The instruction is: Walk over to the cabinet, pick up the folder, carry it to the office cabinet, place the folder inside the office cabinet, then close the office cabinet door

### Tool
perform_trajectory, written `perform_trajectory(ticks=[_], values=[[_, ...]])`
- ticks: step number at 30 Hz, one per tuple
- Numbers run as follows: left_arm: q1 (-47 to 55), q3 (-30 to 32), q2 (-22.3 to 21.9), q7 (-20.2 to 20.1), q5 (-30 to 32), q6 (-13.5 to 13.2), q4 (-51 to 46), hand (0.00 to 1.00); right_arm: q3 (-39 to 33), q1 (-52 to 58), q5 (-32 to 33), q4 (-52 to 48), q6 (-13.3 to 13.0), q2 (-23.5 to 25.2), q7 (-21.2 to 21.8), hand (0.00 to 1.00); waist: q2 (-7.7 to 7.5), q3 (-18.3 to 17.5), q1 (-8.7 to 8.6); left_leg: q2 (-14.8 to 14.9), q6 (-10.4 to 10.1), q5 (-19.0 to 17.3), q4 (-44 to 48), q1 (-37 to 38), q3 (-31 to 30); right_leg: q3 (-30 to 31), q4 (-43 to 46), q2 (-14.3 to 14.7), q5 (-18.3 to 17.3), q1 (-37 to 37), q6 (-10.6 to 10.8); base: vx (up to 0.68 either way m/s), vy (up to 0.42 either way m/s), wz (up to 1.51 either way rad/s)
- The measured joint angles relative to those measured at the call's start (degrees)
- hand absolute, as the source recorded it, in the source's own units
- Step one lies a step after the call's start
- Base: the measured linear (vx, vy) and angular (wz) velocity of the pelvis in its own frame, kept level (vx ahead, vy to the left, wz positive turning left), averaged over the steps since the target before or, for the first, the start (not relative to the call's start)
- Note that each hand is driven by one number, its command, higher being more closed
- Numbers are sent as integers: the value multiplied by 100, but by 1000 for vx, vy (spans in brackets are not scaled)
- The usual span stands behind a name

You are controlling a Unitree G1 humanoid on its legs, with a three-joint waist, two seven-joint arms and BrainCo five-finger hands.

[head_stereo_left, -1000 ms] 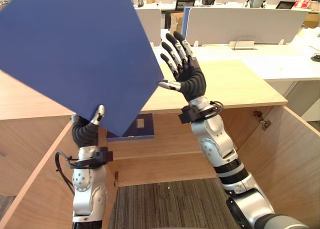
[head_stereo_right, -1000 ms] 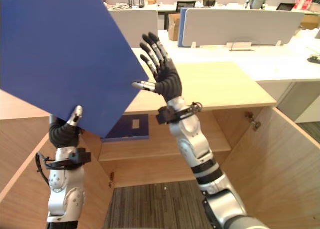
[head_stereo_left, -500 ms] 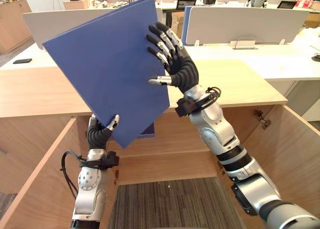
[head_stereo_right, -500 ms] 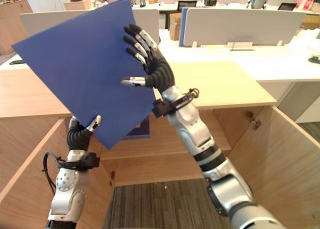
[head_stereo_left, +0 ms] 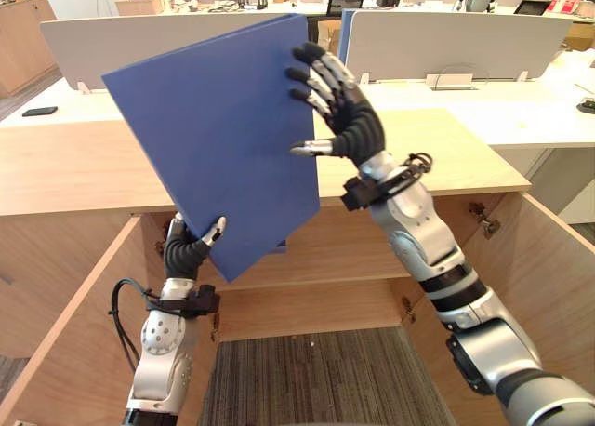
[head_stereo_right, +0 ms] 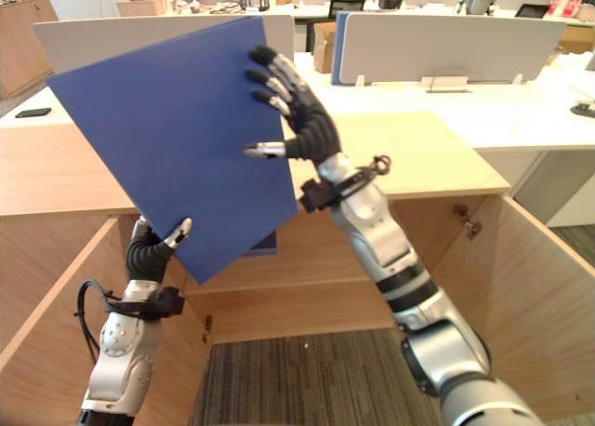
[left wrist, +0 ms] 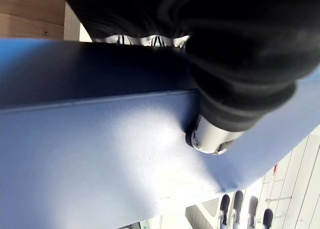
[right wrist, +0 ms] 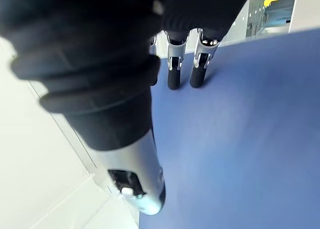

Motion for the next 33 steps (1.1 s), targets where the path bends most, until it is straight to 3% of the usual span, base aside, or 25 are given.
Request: perform_trajectory(ticks=[5, 11, 23, 33], values=[[109, 442, 23, -5, 127, 0, 0, 100, -1232, 1097, -178, -675, 19, -93, -46, 0, 3, -2, -67, 0, 1, 1, -3, 1, 8, 8, -8, 1, 1, -2, 2, -7, 1, 0], [176, 596, -38, -10, 282, 0, 0, 100, -1898, 1550, -742, -1067, 11, -97, -253, 0, 5, -17, -170, 11, -2, -2, -2, 1, 65, 68, -79, 24, 48, -10, -11, -30, -4, -6], [187, 736, -268, -9, 292, 0, -26, 100, -1774, 1768, -934, -1021, 22, 136, -227, 0, 6, -27, -145, 18, -4, -5, 1, -6, 108, 112, -175, 47, 126, 1, -12, -16, -1, -2], [179, 675, -308, -59, -21, -2, -264, 100, -953, 1442, -465, 289, 149, 215, -131, 0, 8, -52, -100, 7, -3, -3, 0, -12, 78, 88, -173, 37, 126, 11, -13, -12, 0, 1]])
